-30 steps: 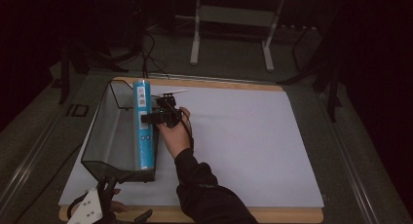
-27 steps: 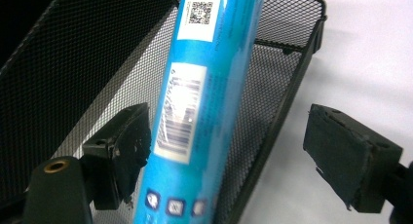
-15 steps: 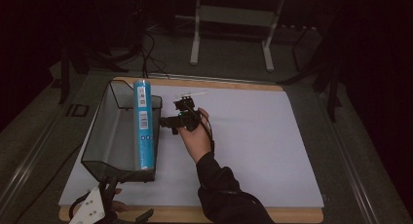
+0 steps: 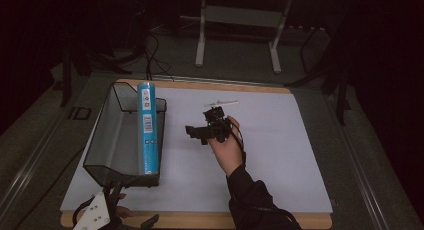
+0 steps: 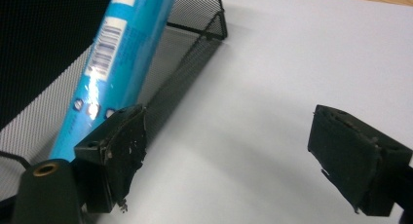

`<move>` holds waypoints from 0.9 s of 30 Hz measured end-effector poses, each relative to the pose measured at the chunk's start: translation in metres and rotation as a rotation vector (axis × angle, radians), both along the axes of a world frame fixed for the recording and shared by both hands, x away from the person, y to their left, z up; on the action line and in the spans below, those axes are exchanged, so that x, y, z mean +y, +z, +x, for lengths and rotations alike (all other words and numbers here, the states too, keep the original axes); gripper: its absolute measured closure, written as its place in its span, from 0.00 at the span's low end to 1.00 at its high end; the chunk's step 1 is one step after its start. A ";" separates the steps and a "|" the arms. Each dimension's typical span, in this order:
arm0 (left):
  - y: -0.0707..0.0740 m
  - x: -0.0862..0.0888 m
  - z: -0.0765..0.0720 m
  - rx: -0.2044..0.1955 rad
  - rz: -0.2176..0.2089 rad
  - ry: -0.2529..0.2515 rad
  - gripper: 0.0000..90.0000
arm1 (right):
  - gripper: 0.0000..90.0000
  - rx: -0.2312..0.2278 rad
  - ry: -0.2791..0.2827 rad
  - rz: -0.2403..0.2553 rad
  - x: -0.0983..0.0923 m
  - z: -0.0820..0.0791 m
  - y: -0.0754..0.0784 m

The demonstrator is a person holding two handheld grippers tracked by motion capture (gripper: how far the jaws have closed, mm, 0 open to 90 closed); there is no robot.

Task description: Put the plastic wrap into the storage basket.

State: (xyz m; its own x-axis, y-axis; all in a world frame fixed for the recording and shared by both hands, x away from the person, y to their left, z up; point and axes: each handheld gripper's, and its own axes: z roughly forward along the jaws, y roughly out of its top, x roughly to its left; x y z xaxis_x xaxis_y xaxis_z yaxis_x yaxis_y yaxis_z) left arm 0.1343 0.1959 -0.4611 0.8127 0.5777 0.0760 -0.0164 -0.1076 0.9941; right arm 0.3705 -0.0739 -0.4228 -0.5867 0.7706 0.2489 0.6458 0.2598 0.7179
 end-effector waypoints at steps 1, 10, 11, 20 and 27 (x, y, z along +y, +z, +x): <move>0.000 0.000 0.000 0.001 0.000 0.000 0.01 | 0.16 -0.007 0.001 -0.004 -0.004 -0.001 -0.001; -0.001 -0.001 0.000 0.000 0.009 0.003 0.01 | 0.14 -0.027 -0.009 -0.011 -0.040 -0.013 -0.017; -0.001 -0.001 0.000 0.001 0.009 0.004 0.01 | 0.14 -0.025 -0.011 -0.012 -0.044 -0.014 -0.019; -0.001 -0.003 0.000 0.000 0.016 0.003 0.01 | 0.15 -0.024 -0.030 -0.014 -0.072 -0.024 -0.026; -0.001 -0.003 0.000 0.001 0.018 0.002 0.01 | 0.15 -0.008 -0.043 -0.016 -0.094 -0.034 -0.035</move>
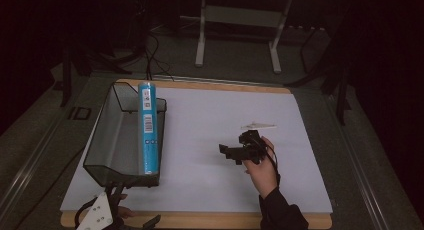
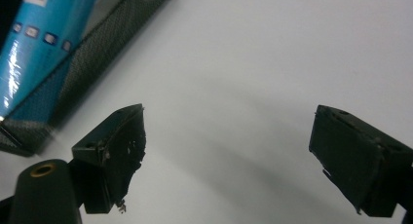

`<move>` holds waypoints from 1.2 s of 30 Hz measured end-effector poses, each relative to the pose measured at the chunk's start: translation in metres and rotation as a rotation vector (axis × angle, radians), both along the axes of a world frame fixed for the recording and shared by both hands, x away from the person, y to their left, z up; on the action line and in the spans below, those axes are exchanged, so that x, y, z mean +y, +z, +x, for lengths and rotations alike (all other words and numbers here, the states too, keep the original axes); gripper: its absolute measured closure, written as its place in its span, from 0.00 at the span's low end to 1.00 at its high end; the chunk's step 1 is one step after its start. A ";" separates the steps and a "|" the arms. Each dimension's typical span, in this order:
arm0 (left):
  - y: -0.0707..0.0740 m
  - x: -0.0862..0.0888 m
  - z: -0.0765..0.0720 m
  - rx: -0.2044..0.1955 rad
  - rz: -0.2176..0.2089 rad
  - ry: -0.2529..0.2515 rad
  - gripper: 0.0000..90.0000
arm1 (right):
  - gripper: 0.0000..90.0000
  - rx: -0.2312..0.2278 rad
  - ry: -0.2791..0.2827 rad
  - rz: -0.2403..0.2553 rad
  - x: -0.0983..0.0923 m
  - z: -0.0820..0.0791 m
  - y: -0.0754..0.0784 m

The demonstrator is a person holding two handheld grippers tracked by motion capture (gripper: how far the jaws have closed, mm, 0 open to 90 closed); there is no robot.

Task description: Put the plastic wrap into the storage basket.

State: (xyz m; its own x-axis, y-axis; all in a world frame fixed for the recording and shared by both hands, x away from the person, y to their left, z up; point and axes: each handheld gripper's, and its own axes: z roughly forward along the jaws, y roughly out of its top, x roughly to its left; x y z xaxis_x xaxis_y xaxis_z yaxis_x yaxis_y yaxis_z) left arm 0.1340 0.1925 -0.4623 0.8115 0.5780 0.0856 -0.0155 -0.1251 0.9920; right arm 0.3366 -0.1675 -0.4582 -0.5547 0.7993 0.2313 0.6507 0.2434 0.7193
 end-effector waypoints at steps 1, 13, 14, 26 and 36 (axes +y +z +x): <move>0.000 0.000 0.000 0.000 0.000 0.000 0.01 | 0.15 0.000 0.000 0.000 0.000 0.000 0.000; 0.000 -0.001 0.000 0.000 0.003 -0.003 0.01 | 0.15 0.016 -0.025 -0.020 -0.038 -0.019 -0.014; 0.000 -0.001 0.000 0.000 0.002 -0.003 0.01 | 0.15 0.014 -0.025 -0.028 -0.040 -0.021 -0.014; -0.001 -0.001 0.000 0.005 0.012 -0.006 0.01 | 0.15 0.018 0.030 -0.078 -0.053 -0.038 -0.024; 0.000 -0.001 0.000 0.005 0.009 -0.010 0.01 | 0.15 0.016 0.029 -0.064 -0.056 -0.037 -0.031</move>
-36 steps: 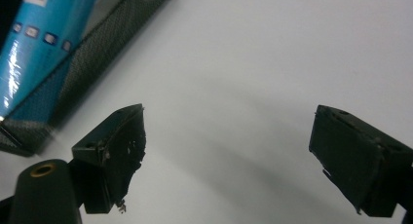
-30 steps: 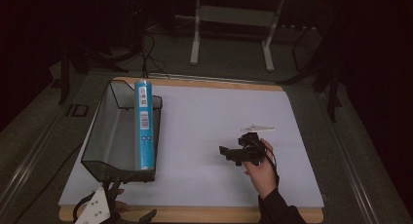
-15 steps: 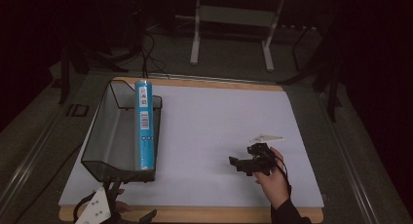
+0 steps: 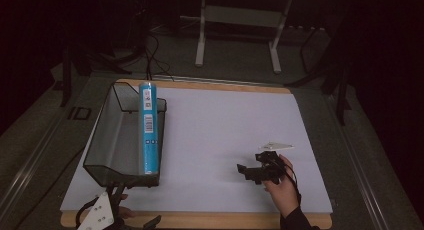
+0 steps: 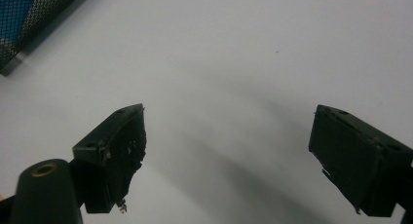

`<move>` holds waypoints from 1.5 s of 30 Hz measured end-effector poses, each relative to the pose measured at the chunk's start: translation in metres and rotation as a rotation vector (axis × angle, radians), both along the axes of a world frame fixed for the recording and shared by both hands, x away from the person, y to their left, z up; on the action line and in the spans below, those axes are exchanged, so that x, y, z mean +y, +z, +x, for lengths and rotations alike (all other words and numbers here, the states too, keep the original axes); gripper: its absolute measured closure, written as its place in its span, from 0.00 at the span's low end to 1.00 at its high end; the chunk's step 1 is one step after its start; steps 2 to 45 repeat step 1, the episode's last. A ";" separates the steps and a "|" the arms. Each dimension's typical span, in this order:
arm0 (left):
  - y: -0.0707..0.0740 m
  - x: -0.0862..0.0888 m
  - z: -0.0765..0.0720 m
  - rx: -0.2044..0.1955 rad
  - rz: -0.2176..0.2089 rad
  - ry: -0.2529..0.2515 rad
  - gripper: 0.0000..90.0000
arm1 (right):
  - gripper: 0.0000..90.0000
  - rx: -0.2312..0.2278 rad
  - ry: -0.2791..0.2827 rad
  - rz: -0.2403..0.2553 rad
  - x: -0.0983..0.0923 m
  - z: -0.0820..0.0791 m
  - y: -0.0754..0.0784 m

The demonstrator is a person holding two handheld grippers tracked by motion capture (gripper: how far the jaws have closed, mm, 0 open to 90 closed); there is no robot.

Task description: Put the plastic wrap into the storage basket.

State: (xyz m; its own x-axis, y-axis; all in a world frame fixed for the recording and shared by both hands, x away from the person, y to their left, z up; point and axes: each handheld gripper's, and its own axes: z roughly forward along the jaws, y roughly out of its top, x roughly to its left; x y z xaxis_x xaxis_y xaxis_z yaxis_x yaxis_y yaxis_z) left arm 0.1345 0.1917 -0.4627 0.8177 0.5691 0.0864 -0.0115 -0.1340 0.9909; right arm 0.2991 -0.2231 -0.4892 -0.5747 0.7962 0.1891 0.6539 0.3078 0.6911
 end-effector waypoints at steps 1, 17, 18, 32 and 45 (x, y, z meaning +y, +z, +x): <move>0.000 0.000 0.000 -0.001 -0.001 -0.001 0.01 | 0.15 0.002 0.002 -0.005 0.001 0.000 -0.001; 0.000 0.000 0.000 -0.001 -0.001 -0.001 0.01 | 0.15 0.002 0.002 -0.005 0.001 0.000 -0.001; 0.000 0.000 0.000 -0.001 -0.001 -0.001 0.01 | 0.15 0.002 0.002 -0.005 0.001 0.000 -0.001; 0.000 0.000 0.000 -0.001 -0.001 -0.001 0.01 | 0.15 0.002 0.002 -0.005 0.001 0.000 -0.001; 0.000 0.000 0.000 -0.001 -0.001 -0.001 0.01 | 0.15 0.002 0.002 -0.005 0.001 0.000 -0.001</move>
